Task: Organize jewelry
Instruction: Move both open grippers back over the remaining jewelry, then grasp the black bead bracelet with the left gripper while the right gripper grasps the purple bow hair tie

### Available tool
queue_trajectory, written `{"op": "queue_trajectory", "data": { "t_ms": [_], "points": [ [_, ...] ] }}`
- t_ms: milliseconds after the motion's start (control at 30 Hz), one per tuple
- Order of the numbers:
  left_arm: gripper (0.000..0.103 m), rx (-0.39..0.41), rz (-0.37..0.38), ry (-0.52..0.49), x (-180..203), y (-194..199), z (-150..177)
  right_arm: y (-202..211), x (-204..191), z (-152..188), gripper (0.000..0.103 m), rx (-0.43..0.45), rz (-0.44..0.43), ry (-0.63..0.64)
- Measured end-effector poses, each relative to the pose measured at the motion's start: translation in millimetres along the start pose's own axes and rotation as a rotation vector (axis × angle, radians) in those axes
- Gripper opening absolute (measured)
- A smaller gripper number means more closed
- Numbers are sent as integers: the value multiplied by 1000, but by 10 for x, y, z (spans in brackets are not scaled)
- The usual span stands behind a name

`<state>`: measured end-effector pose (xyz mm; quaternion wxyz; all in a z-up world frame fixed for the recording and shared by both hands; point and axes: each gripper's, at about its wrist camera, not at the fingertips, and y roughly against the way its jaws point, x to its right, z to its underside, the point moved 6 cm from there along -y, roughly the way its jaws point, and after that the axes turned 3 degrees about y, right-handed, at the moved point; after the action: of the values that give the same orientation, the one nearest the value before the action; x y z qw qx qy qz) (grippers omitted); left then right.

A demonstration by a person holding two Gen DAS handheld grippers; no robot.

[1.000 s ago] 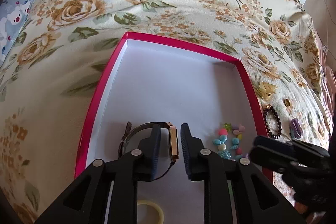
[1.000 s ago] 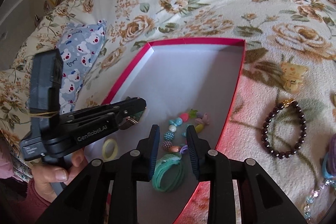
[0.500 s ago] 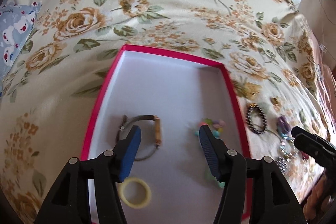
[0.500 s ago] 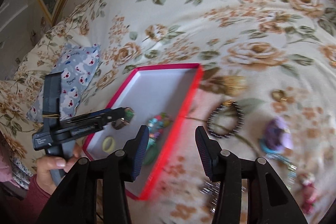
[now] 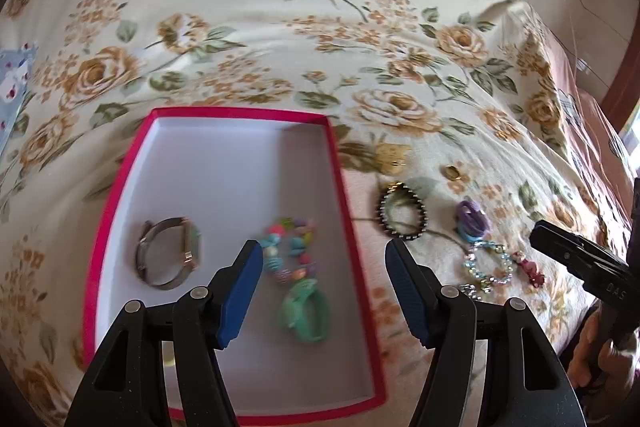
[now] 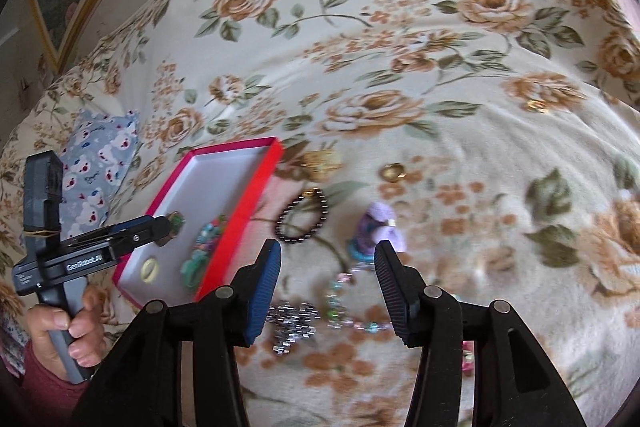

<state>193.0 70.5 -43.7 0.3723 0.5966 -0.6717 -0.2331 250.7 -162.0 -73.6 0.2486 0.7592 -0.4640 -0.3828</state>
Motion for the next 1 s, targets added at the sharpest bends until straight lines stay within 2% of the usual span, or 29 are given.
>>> {"op": "queue_trajectory", "data": {
  "t_ms": [200,600,667,900,967,1000],
  "points": [
    [63,-18,18,-46,227,-139,-75,-84,156,-16,51,-12,24,-4],
    [62,-67,43,-133,596,-568,-182,-433,288,-47,49,-76,9,-4],
    [62,-79,42,-138,633,-665,-192,-481,305,-56,41,-85,5,-4],
    [60,-120,43,-167,778,-968,-197,-694,382,-48,36,-129,-5,-10],
    [56,-137,41,-179,821,-1058,-190,-731,410,-31,21,-139,-4,-17],
    [55,-143,39,-183,839,-1090,-187,-745,434,-22,19,-143,0,-23]
  ]
}}
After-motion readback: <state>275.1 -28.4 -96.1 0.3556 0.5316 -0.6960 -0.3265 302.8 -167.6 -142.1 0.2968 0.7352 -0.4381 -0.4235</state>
